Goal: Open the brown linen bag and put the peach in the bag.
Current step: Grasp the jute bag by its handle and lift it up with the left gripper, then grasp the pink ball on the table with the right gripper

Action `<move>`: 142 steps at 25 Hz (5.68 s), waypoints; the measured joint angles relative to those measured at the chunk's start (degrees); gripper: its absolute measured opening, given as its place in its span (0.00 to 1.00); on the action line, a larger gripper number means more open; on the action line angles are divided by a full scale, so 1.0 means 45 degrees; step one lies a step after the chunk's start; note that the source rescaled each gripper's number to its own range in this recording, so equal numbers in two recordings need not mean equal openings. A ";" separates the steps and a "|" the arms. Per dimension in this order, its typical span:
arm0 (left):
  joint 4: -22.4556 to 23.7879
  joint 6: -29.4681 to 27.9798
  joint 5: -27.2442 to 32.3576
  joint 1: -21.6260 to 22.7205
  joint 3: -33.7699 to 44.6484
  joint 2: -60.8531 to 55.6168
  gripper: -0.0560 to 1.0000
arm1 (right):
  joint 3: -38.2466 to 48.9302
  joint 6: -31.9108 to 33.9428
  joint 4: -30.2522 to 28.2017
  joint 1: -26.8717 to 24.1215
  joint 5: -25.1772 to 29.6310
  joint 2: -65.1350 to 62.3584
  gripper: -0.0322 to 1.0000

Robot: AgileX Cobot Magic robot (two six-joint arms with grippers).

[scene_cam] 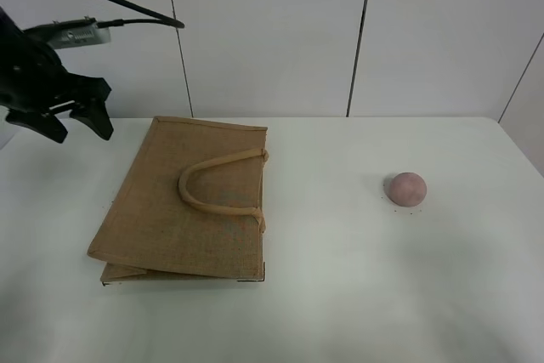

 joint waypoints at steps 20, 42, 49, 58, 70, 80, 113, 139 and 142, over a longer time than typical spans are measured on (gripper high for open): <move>-0.0005 -0.1577 -0.2151 -0.3106 -0.2181 0.5071 1.00 | 0.0000 0.0000 0.0000 0.0000 0.0000 0.0000 1.00; 0.0402 -0.1941 -0.3515 -0.3093 -0.2181 0.6997 0.99 | 0.0000 0.0000 0.0000 0.0000 0.0000 0.0000 1.00; 0.0482 -0.1941 -0.3507 -0.3079 -0.2181 0.7006 0.53 | 0.0000 0.0011 0.0000 0.0000 0.0000 0.0000 1.00; 0.0655 -0.2287 -0.3318 -0.3068 -0.2347 0.7012 0.05 | 0.0000 0.0011 0.0000 0.0000 0.0000 0.0000 1.00; 0.2275 -0.2144 0.1863 -0.3068 -0.7932 0.6109 0.05 | 0.0000 0.0011 0.0005 0.0000 0.0000 0.0000 1.00; 0.2309 -0.1986 0.1909 -0.3068 -0.9866 0.3630 0.05 | 0.0000 0.0011 0.0005 0.0000 0.0000 0.0000 1.00; 0.0787 -0.1590 0.1909 -0.3068 -0.9880 0.2070 0.05 | -0.5377 0.0023 0.0079 0.0000 -0.0033 1.2545 1.00; 0.0765 -0.1576 0.1909 -0.3068 -0.9880 0.2070 0.05 | -1.4017 0.1098 0.0967 0.0264 -0.1110 2.7539 1.00; 0.0765 -0.1567 0.1909 -0.3068 -0.9880 0.2070 0.05 | -1.4017 0.1098 0.0952 0.0264 -0.1314 2.8058 1.00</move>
